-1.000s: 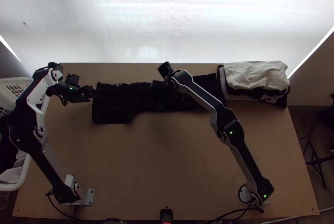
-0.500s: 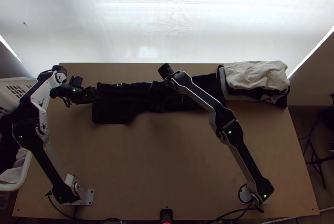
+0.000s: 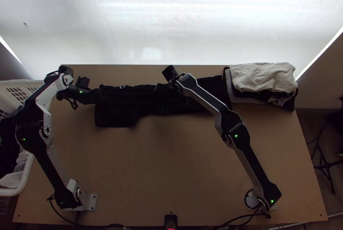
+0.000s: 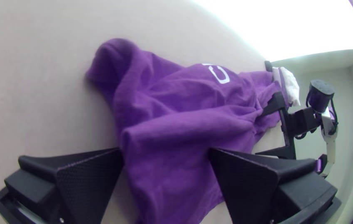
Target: Fold the t-shirt
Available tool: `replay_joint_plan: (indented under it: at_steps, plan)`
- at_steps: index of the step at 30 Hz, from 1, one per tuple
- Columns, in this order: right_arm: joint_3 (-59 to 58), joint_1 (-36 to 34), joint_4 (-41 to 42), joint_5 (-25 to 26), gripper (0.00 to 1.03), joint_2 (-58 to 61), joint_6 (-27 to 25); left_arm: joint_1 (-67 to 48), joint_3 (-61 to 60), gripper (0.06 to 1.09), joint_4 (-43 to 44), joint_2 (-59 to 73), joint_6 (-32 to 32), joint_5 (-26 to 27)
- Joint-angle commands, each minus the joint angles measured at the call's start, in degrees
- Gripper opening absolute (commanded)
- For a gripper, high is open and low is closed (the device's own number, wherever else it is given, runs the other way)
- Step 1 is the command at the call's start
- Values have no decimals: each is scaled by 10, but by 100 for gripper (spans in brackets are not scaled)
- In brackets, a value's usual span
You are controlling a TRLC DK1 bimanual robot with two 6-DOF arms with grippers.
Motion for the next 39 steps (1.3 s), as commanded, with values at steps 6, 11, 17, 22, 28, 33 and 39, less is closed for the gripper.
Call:
replay_joint_plan:
  at_steps: [6, 11, 17, 22, 28, 33, 39]
  plan:
    - [-1, 1, -1, 1, 96, 2, 1, -54, -34, 9, 85, -17, -27, 39]
    - [-8, -9, 0, -2, 96, -36, 9, -52, -35, 9, 69, -47, -25, 16]
    - [-46, -26, 2, -15, 97, -150, 15, -30, -70, 9, 7, -135, 19, 16]
    - [-104, -31, 3, -15, 97, -234, 9, 24, -93, 9, -27, -162, 72, 16]
    - [-174, -57, 6, -13, 97, -310, 8, 126, -81, 9, -56, -146, 137, 11]
    - [-201, -66, 6, -11, 97, -337, 6, 186, -60, 9, -76, -124, 168, 1]
    - [-220, -69, 6, -8, 97, -359, 6, 257, 4, 9, -116, -90, 192, -15]
